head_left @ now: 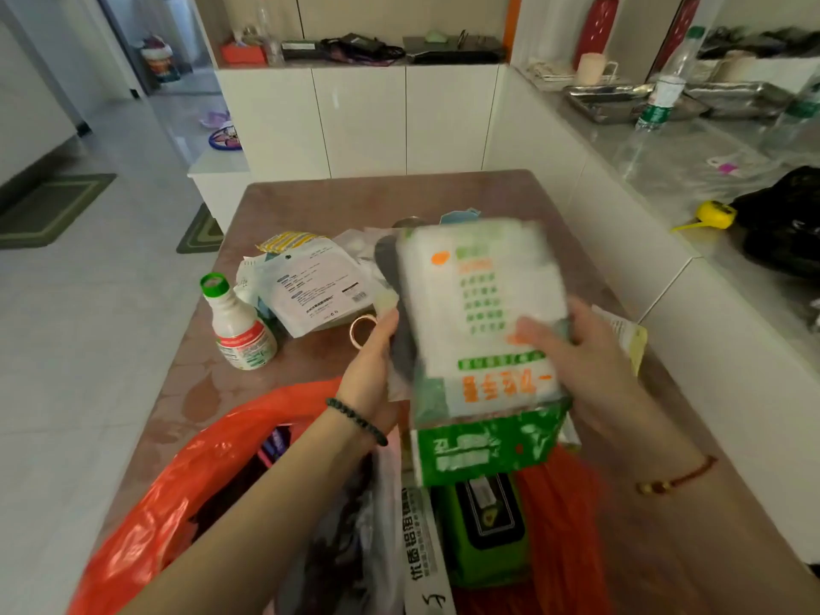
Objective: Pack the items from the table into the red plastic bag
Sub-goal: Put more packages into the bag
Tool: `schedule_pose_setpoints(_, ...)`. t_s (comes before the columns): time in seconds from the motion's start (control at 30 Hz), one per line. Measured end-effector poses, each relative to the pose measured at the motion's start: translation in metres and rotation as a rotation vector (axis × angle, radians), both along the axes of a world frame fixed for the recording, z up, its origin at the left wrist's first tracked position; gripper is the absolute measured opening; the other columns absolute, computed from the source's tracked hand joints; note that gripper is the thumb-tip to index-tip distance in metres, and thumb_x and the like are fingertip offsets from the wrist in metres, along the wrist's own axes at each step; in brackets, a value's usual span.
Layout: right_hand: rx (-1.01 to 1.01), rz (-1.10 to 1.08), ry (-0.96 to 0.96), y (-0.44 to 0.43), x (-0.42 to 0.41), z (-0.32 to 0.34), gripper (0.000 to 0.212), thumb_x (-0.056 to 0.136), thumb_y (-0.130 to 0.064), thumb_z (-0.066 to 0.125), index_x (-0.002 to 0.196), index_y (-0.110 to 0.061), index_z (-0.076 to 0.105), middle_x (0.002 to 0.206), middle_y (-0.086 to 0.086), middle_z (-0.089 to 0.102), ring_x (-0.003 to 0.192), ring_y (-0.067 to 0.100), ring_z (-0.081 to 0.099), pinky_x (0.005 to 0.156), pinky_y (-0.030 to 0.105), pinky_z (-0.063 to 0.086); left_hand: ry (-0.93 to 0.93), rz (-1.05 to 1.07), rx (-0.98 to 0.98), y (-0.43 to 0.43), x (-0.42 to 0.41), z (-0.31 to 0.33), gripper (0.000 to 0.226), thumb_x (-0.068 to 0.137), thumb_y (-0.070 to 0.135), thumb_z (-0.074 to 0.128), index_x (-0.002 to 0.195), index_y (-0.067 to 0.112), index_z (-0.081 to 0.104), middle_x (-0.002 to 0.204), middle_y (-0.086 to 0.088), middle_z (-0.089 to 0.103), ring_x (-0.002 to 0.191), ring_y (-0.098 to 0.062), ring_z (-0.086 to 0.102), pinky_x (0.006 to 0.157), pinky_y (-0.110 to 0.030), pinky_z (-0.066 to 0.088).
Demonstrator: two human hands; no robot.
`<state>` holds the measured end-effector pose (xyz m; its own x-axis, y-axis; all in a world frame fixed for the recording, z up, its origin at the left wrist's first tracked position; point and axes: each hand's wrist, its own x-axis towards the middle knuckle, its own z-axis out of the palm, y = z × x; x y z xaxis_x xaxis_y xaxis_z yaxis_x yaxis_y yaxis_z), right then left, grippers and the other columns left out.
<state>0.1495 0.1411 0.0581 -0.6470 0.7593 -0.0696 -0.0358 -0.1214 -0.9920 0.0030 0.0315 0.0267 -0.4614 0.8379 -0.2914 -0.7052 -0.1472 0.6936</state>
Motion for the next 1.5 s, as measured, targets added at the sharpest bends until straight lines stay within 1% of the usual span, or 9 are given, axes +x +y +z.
schedule_pose_setpoints(0.07, 0.093, 0.027, -0.076, -0.029, 0.003, -0.013, 0.026, 0.085, -0.011, 0.061, 0.095, -0.035, 0.057, 0.09, -0.007, 0.072, 0.074, 0.008, 0.072, 0.057, 0.023, 0.057, -0.007, -0.084, -0.063, -0.014, 0.007, 0.001, 0.045, 0.091, 0.046, 0.034, 0.116, 0.017, 0.057, 0.101, -0.006, 0.071, 0.074, -0.018, 0.072, 0.066, -0.034, 0.06)
schedule_pose_setpoints(0.2, 0.213, 0.145, -0.172, -0.055, 0.018, -0.022, 0.012, 0.089, -0.017, 0.056, 0.09, -0.027, 0.062, 0.077, -0.019, 0.071, 0.074, -0.001, 0.067, 0.06, 0.011, 0.052, 0.193, -0.088, -0.217, -0.055, 0.006, -0.016, 0.054, 0.071, 0.015, 0.066, 0.123, 0.012, 0.051, 0.107, -0.016, 0.07, 0.077, -0.024, 0.073, 0.062, -0.039, 0.061)
schedule_pose_setpoints(0.33, 0.374, -0.236, -0.385, -0.036, 0.04, -0.055, 0.015, 0.09, -0.027, 0.056, 0.097, -0.019, 0.066, 0.095, -0.009, 0.065, 0.099, 0.014, 0.061, 0.075, 0.021, 0.046, 0.189, -0.104, -0.21, -0.09, 0.005, -0.015, 0.039, 0.078, 0.005, 0.06, 0.115, 0.017, 0.052, 0.092, -0.01, 0.074, 0.068, -0.022, 0.073, 0.052, -0.035, 0.059)
schedule_pose_setpoints(0.47, 0.5, 0.011, -0.834, -0.032, 0.054, -0.11, 0.057, 0.076, -0.039, 0.066, 0.124, -0.012, 0.052, 0.111, -0.002, 0.055, 0.107, 0.026, 0.057, 0.084, 0.032, 0.046, 0.171, -0.356, -0.232, -0.111, 0.009, -0.019, 0.05, 0.069, 0.012, 0.066, 0.118, 0.013, 0.053, 0.097, -0.015, 0.072, 0.073, -0.026, 0.073, 0.055, -0.036, 0.059)
schedule_pose_setpoints(0.7, 0.63, -0.191, -0.706, -0.014, 0.053, -0.097, 0.01, 0.083, -0.007, 0.061, 0.084, -0.004, 0.07, 0.085, 0.02, 0.071, 0.076, 0.025, 0.061, 0.068, 0.035, 0.045, 0.244, -0.779, -0.433, -0.118, 0.033, -0.052, 0.062, 0.065, 0.015, 0.075, 0.123, 0.008, 0.053, 0.115, -0.018, 0.067, 0.092, -0.028, 0.068, 0.079, -0.04, 0.058)
schedule_pose_setpoints(0.93, 0.521, -0.195, -0.492, -0.03, 0.07, -0.07, 0.009, 0.078, -0.004, 0.068, 0.086, -0.005, 0.071, 0.082, 0.019, 0.071, 0.075, 0.017, 0.057, 0.064, 0.019, 0.044, 0.23, -0.326, -0.473, -0.089, 0.037, -0.042, 0.033, 0.084, 0.003, 0.059, 0.115, 0.005, 0.051, 0.094, -0.014, 0.066, 0.057, -0.018, 0.069, 0.051, -0.032, 0.059)
schedule_pose_setpoints(1.1, 0.334, 0.05, -0.837, -0.041, 0.1, -0.074, 0.013, 0.077, -0.001, 0.062, 0.071, -0.012, 0.058, 0.055, 0.003, 0.06, 0.046, 0.011, 0.057, 0.046, 0.021, 0.045, 0.353, -0.086, -0.533, -0.065, 0.037, -0.046, 0.05, 0.083, 0.004, 0.06, 0.129, 0.006, 0.04, 0.126, -0.022, 0.058, 0.107, -0.037, 0.061, 0.083, -0.045, 0.052)
schedule_pose_setpoints(1.3, -0.252, -0.108, -0.167, -0.045, 0.113, -0.024, 0.018, 0.087, 0.008, 0.044, 0.086, -0.003, 0.058, 0.044, -0.003, 0.043, 0.031, 0.006, 0.032, 0.034, 0.017, 0.036, 0.737, -0.04, -0.533, -0.054, 0.059, -0.066, 0.09, 0.082, 0.004, 0.06, 0.146, 0.02, -0.002, 0.134, -0.007, 0.048, 0.117, -0.025, 0.054, 0.098, -0.047, 0.046)
schedule_pose_setpoints(1.5, -0.314, 0.015, -0.42, -0.022, 0.133, -0.024, 0.037, 0.081, -0.038, 0.056, 0.112, -0.019, 0.061, 0.099, 0.011, 0.068, 0.093, 0.026, 0.064, 0.067, 0.033, 0.058, 0.775, 0.302, -0.369, -0.058, 0.054, -0.048, 0.068, 0.075, -0.002, 0.063, 0.128, 0.027, 0.033, 0.139, -0.007, 0.035, 0.13, -0.019, 0.038, 0.11, -0.044, 0.036)
